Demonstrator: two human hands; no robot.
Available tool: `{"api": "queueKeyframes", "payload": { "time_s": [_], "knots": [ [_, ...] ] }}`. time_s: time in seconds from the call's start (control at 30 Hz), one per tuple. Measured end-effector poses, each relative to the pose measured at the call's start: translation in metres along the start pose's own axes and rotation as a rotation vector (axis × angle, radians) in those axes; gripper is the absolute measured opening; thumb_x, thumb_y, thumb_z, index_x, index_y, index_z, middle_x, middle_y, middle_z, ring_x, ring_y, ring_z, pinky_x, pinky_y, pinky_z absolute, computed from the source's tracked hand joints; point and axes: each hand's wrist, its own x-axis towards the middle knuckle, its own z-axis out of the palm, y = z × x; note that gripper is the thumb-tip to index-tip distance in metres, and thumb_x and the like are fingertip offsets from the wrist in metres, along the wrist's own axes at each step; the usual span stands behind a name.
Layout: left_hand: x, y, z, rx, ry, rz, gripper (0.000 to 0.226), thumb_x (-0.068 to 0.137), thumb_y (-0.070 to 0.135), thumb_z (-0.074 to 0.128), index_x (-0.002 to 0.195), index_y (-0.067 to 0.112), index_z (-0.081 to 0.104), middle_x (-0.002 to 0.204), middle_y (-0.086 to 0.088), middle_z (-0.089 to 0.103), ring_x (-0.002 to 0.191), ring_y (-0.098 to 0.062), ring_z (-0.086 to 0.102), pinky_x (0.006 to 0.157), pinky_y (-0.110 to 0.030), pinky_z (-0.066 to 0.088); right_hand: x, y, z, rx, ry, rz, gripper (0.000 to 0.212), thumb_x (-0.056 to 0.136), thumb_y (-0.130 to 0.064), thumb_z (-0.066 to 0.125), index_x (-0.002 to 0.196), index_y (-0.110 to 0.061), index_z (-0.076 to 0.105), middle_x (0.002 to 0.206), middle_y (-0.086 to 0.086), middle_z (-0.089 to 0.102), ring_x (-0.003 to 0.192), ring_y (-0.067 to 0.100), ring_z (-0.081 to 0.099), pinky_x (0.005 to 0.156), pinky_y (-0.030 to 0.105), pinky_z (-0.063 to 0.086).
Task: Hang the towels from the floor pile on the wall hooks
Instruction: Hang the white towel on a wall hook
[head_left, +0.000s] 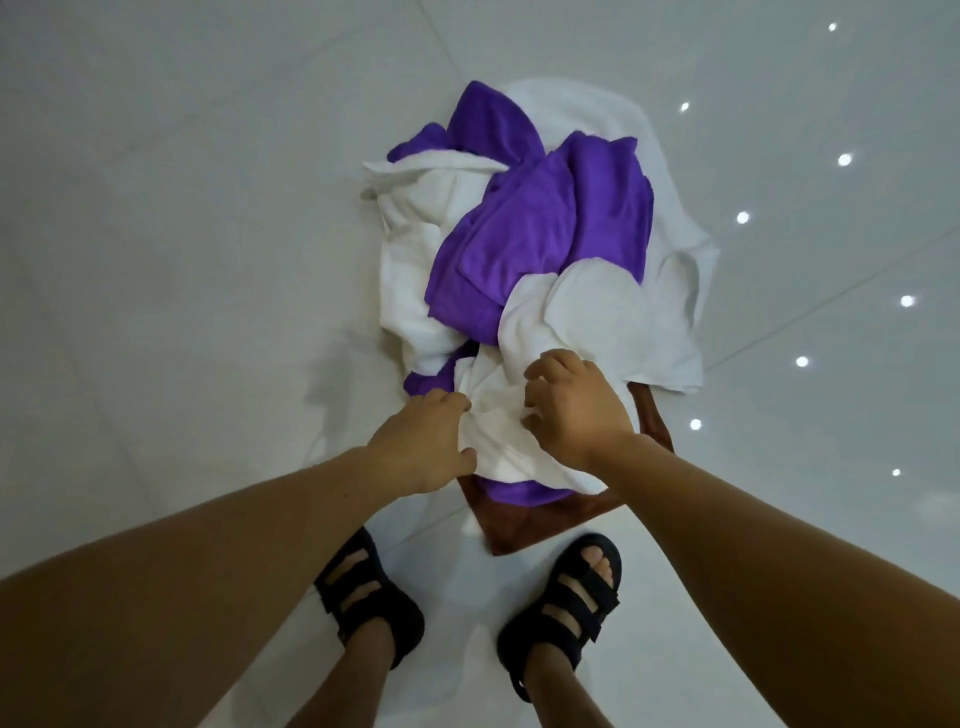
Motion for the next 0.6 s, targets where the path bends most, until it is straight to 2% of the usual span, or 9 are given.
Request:
{"api": "queueKeyframes", "payload": {
  "time_s": [0.07, 0.13, 0.2, 0.27, 0.33, 0.4, 0.5, 0.53, 0.6],
  "knots": [
    [-0.020, 0.020, -0.027, -0.100, 0.047, 0.061, 0.070, 0.080, 0.041, 0.070, 0.140, 0.023, 0.037, 0.136, 0.002, 0.048, 0.121, -0.020, 0.049, 0.100, -0.042, 0.046, -0.010, -0.015, -0.043, 0.131, 0.064, -0.034, 0.026, 0.092, -0.031, 0.055, 0.097, -0.010, 0.069, 0.100, 0.007, 0.065, 0.098, 0.024, 0.053, 0.089, 0.035, 0.039],
    [-0.044, 0.043, -0.060, -0.160, 0.099, 0.137, 0.082, 0.077, 0.040, 0.074, 0.146, 0.030, 0.029, 0.146, 0.006, 0.040, 0.130, -0.016, 0.041, 0.105, -0.039, 0.041, -0.024, -0.035, -0.090, 0.333, 0.105, -0.076, 0.023, 0.093, -0.027, 0.059, 0.096, -0.006, 0.067, 0.088, 0.010, 0.066, 0.084, 0.025, 0.056, 0.079, 0.033, 0.041],
    [-0.071, 0.065, -0.096, -0.215, 0.124, 0.216, 0.075, 0.076, 0.036, 0.076, 0.140, 0.032, 0.037, 0.138, 0.008, 0.047, 0.123, -0.013, 0.046, 0.098, -0.030, 0.043, -0.040, -0.056, -0.138, 0.528, 0.110, -0.106, 0.019, 0.094, -0.021, 0.059, 0.101, -0.004, 0.066, 0.086, 0.010, 0.068, 0.078, 0.024, 0.060, 0.073, 0.032, 0.045],
    [-0.100, 0.082, -0.131, -0.228, 0.159, 0.253, 0.047, 0.077, 0.034, 0.075, 0.118, 0.022, 0.056, 0.111, 0.005, 0.061, 0.101, -0.016, 0.059, 0.079, -0.023, 0.047, -0.053, -0.073, -0.184, 0.614, 0.107, -0.094, 0.019, 0.096, -0.023, 0.058, 0.107, -0.009, 0.065, 0.092, 0.005, 0.070, 0.082, 0.021, 0.064, 0.076, 0.035, 0.049],
    [-0.131, 0.094, -0.170, -0.173, 0.181, 0.256, 0.028, 0.081, 0.036, 0.072, 0.094, 0.013, 0.062, 0.085, 0.000, 0.063, 0.080, -0.018, 0.060, 0.067, -0.028, 0.044, -0.065, -0.085, -0.229, 0.614, 0.151, -0.060, 0.021, 0.094, -0.033, 0.060, 0.104, -0.016, 0.066, 0.089, -0.006, 0.068, 0.080, 0.015, 0.063, 0.073, 0.031, 0.048],
    [-0.164, 0.101, -0.209, -0.128, 0.199, 0.242, 0.028, 0.083, 0.039, 0.068, 0.075, 0.015, 0.057, 0.068, 0.002, 0.054, 0.065, -0.015, 0.051, 0.059, -0.029, 0.037, -0.075, -0.091, -0.274, 0.576, 0.108, 0.004, 0.028, 0.085, -0.044, 0.069, 0.099, -0.020, 0.068, 0.083, -0.011, 0.065, 0.076, 0.011, 0.060, 0.069, 0.028, 0.046],
    [-0.214, 0.113, -0.267, -0.075, 0.220, 0.250, 0.023, 0.085, 0.030, 0.064, 0.070, 0.018, 0.052, 0.068, 0.004, 0.053, 0.065, -0.015, 0.050, 0.057, -0.027, 0.037, -0.082, -0.107, -0.338, 0.306, -0.118, 0.092, 0.035, 0.072, -0.050, 0.078, 0.090, -0.021, 0.070, 0.079, -0.004, 0.067, 0.074, 0.014, 0.061, 0.069, 0.033, 0.049],
    [-0.229, 0.117, -0.285, -0.082, 0.228, 0.246, 0.019, 0.084, 0.025, 0.064, 0.071, 0.016, 0.053, 0.070, 0.002, 0.054, 0.066, -0.016, 0.051, 0.056, -0.025, 0.037, -0.082, -0.115, -0.358, 0.229, -0.126, 0.106, 0.034, 0.072, -0.048, 0.078, 0.086, -0.019, 0.070, 0.077, -0.001, 0.067, 0.072, 0.017, 0.060, 0.068, 0.033, 0.049],
    [-0.261, 0.122, -0.319, -0.160, 0.276, 0.210, 0.017, 0.079, 0.020, 0.065, 0.070, 0.013, 0.053, 0.068, 0.002, 0.053, 0.060, -0.014, 0.049, 0.049, -0.017, 0.035, -0.083, -0.132, -0.401, 0.249, -0.023, 0.113, 0.031, 0.072, -0.044, 0.078, 0.077, -0.014, 0.069, 0.074, 0.005, 0.066, 0.070, 0.019, 0.059, 0.065, 0.034, 0.049]
  ]
}}
